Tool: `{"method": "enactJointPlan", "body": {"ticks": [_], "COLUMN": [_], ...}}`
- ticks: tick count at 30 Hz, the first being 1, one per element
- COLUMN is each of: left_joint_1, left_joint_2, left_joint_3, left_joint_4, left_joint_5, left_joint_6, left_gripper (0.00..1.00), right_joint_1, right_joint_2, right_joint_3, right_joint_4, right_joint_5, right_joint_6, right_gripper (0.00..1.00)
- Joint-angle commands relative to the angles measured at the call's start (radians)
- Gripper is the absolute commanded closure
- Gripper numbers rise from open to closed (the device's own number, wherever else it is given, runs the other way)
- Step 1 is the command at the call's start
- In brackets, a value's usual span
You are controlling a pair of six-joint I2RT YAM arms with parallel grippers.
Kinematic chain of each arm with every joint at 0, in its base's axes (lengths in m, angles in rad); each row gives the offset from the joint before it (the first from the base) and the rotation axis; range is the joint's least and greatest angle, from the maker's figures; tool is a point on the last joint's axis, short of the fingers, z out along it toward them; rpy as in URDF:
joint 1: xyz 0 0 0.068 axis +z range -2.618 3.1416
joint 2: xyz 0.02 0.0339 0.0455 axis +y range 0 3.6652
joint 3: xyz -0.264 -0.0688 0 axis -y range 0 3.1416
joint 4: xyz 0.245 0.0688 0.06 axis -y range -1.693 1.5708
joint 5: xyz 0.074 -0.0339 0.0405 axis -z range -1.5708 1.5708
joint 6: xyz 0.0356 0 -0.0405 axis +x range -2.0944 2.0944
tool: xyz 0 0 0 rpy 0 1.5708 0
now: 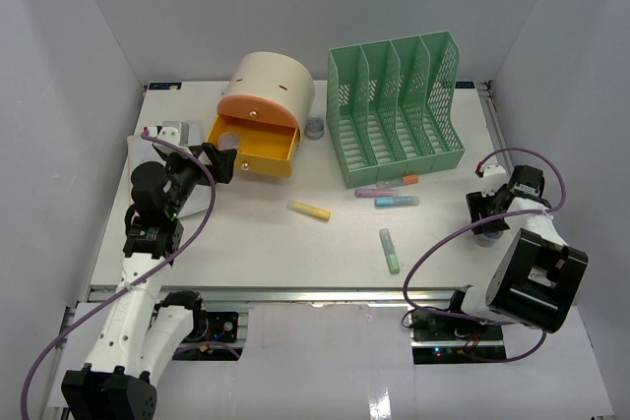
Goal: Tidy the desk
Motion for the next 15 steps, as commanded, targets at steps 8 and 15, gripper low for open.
{"method": "enactJointPlan", "body": {"ticks": [8, 15], "left_joint_1": [0.002, 0.002], "left_joint_2": [-0.017, -0.038], "left_joint_3": [-0.018, -0.034], "left_joint_4": [0.041, 0.057], "left_joint_5": [0.070, 0.068], "left_joint_6": [0.004, 0.025], "left_gripper": [0.02, 0.02], "right_joint_1": [0.185, 0.772], "right_joint_2": [-0.123, -0.094], "right_joint_3": [0.320, 0.597], "right_joint_4": [-0.378, -0.215], "right_joint_5": [-0.540, -0.455], "right_joint_6": [-0.259, -0.118], "right_gripper": [0.81, 0.82]}}
